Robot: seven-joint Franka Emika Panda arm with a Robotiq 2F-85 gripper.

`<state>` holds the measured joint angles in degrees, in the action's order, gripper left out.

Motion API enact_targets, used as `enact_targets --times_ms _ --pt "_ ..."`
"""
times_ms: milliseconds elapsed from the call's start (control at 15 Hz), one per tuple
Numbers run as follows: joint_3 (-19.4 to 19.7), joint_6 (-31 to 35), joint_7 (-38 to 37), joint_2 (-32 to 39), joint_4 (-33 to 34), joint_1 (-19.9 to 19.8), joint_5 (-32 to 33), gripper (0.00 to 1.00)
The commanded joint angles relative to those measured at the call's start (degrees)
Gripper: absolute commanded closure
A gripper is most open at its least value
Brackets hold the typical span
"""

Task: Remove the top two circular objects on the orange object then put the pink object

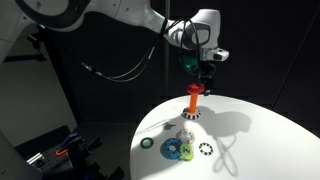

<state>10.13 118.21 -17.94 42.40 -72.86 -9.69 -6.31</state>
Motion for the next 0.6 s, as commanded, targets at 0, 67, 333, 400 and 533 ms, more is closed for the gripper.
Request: enact_targets --times_ms 0,67,333,400,533 --pt "-0.28 -0.21 -0.91 0.59 1.95 -0.42 0.14 0.0" --pt "-0.26 -0.15 -0.96 0.69 2.11 -0.44 0.14 0.0" --pt "-0.26 0.11 -1.03 1.41 3.0 -0.64 0.02 0.0" --pt "-0.25 0.17 -1.04 1.6 3.15 -0.68 0.02 0.0" --pt "-0.13 0.4 -1.15 1.95 3.38 -0.67 0.17 0.0"
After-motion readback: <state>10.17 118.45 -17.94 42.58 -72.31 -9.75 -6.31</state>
